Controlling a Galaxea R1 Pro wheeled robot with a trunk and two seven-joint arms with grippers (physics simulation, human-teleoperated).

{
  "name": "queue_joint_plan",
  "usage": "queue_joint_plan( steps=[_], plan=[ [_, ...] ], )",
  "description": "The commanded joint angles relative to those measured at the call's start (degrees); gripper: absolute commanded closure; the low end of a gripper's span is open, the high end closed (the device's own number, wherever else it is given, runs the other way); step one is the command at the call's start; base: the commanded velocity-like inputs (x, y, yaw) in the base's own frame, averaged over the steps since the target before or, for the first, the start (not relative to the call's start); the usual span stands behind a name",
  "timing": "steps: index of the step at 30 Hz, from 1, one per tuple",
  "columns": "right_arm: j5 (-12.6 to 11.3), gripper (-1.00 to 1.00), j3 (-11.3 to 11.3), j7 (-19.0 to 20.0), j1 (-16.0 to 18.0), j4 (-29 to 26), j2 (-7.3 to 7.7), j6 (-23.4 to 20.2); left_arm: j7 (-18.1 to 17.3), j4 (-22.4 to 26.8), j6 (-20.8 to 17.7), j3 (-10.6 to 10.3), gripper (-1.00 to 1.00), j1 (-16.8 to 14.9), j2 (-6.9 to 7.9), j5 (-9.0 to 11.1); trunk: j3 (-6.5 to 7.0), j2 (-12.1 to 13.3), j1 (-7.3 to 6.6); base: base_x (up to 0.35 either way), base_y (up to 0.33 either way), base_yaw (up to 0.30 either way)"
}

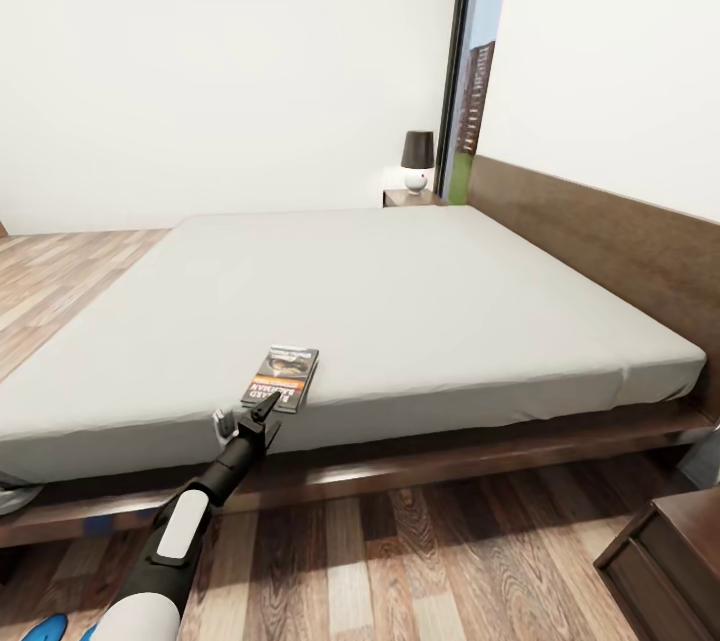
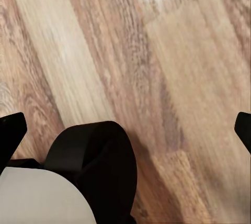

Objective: In the bedroom, move the book from the bed onto either nightstand, and place the two sandals side by side next to the bed.

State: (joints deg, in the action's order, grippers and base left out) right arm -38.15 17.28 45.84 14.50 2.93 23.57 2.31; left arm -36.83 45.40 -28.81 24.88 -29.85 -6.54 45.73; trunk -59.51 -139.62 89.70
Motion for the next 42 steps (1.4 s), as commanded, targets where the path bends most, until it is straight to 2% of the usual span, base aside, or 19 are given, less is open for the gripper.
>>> queue_joint_plan(
  steps=[1, 42],
  plan=[
    [-0.4, -1.00, 0.5, 0.3, 0.1, 0.2, -0.01, 0.2, -0.1, 0.0, -0.5, 0.2, -1.00, 0.0, -0.05, 0.2, -0.05, 0.0, 0.00, 0.121, 0.000, 0.000],
    [-0.5, -1.00, 0.5, 0.4, 0.1, 0.2, -0.01, 0.2, -0.1, -0.1, -0.5, 0.3, -1.00, 0.0, -0.05, 0.2, -0.05, 0.0, 0.00, 0.012, 0.000, 0.000]
  ],
)
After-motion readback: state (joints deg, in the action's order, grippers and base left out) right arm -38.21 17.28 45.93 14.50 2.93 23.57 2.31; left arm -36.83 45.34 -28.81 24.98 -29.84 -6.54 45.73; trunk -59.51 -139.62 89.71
